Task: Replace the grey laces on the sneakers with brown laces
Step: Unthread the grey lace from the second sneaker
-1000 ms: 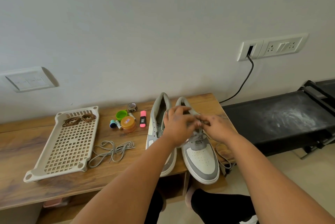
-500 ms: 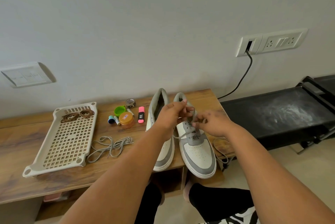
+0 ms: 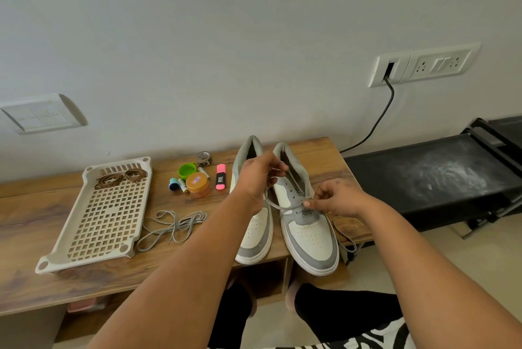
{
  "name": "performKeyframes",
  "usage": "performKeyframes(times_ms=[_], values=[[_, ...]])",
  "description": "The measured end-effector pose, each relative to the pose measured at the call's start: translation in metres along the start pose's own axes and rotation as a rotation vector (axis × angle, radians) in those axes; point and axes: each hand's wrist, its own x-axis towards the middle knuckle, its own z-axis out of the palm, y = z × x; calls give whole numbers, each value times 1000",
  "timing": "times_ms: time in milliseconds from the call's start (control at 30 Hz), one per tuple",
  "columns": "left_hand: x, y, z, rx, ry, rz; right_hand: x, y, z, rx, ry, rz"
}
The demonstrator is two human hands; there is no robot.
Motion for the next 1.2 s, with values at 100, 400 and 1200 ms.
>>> performKeyframes(times_ms=[100,400,1200], values=[[-2,0,4,15,-30,16,4,-5,3,-70,87,-3],[0,-4,7,180,101,70,1,-7,7,38,146,-25],[9,-36,0,1344,-15,588,-13,-20,5,-17,171,-196]])
